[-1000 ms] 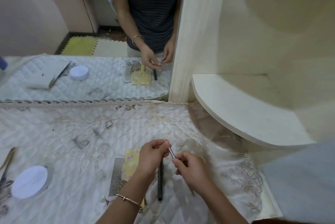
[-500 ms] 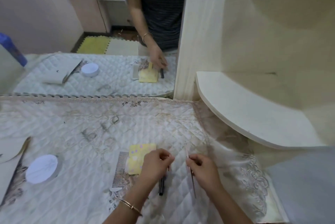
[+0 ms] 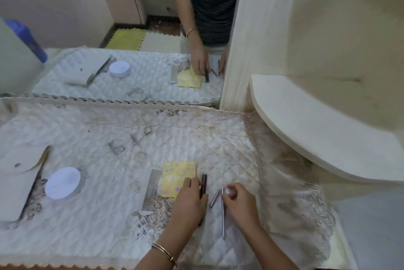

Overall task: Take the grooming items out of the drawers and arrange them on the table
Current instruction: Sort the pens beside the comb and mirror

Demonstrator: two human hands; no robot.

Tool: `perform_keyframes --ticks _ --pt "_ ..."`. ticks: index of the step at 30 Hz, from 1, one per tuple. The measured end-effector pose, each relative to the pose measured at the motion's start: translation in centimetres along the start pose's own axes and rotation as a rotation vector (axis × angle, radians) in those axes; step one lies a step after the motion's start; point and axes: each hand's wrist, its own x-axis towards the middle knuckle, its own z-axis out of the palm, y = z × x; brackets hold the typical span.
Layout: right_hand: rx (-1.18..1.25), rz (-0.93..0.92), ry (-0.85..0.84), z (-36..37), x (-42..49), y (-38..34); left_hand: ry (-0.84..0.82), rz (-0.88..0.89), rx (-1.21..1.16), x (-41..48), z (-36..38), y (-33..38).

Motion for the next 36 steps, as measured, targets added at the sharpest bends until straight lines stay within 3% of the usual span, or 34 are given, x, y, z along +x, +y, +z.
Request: perform_keyframes --ticks 6,13,17,20,22,26,29,32,36 --pt "0.074 -0.079 -0.02 -0.4 0.1 -1.0 -0.124 -0.041 0.165 -0.1 0.0 0.4" --pt "0.61 0.091 -0.215 0.2 0.9 -5.0 0.006 0.041 -0.172 -1.1 -2.4 0.0" --pt "0.675 0.052 -0.285 -0.1 1.0 -6.3 0.0 -0.036 -0.389 -1.8 -4.0 -0.1" --pt "0.698 0.053 -0.238 -1.0 1.1 -6.9 -0.112 -0.098 -0.462 -2.8 -4.8 -0.8" --pt "0.788 0.043 -0.106 -2.9 2.2 -7.5 -0.174 -0.155 -0.473 -4.1 -4.8 -2.0" --pt "0.634 -0.082 -0.012 -6.0 4.5 -8.2 -0.054 -0.308 -0.459 -5.2 -3.9 -3.8" --pt "0.371 -0.038 -0.066 -3.5 3.8 -6.8 -0.004 -0.247 -0.361 -4.1 -3.3 -2.9" --pt "0.256 -0.017 -0.119 -0.7 2.4 -4.9 0.0 -0.154 -0.195 -2.8 -2.7 -1.8" --pt "0.155 -0.057 -0.104 0.6 2.0 -4.0 -0.118 -0.109 -0.032 -2.6 -1.6 -1.1"
